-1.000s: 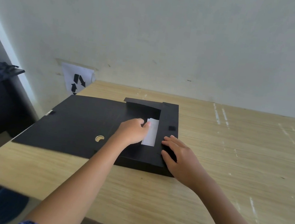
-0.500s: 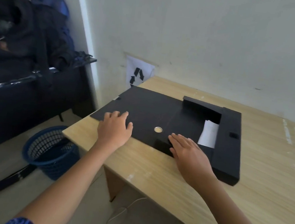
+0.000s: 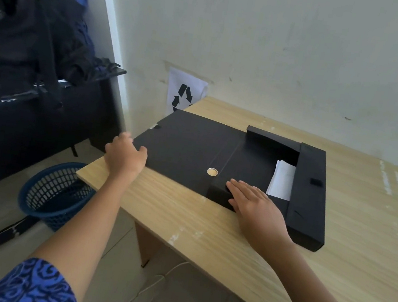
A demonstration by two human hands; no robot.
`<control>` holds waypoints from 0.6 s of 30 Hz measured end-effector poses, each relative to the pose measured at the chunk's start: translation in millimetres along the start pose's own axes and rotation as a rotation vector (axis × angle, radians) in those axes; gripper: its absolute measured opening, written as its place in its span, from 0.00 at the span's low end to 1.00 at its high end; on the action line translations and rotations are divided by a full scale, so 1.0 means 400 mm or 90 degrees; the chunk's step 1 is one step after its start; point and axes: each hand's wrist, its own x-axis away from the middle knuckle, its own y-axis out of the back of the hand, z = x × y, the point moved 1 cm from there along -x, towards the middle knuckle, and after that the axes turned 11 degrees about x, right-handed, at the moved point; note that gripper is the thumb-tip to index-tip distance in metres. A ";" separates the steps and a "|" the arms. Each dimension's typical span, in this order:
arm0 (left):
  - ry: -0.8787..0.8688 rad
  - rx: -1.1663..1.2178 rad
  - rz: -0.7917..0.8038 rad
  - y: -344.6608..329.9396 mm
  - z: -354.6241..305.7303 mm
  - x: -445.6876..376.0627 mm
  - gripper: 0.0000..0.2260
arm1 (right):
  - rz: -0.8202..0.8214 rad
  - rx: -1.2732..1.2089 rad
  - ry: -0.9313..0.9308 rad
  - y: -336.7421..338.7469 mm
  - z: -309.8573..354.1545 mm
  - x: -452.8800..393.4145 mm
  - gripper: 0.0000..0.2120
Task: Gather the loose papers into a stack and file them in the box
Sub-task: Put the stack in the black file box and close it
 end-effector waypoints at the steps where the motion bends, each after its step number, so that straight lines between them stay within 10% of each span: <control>1: -0.028 0.048 0.009 0.002 -0.007 -0.005 0.24 | -0.001 0.002 -0.001 0.001 0.001 0.002 0.21; 18: -0.007 -0.272 0.069 0.008 0.009 -0.049 0.24 | 0.009 -0.013 0.000 0.014 0.003 -0.001 0.21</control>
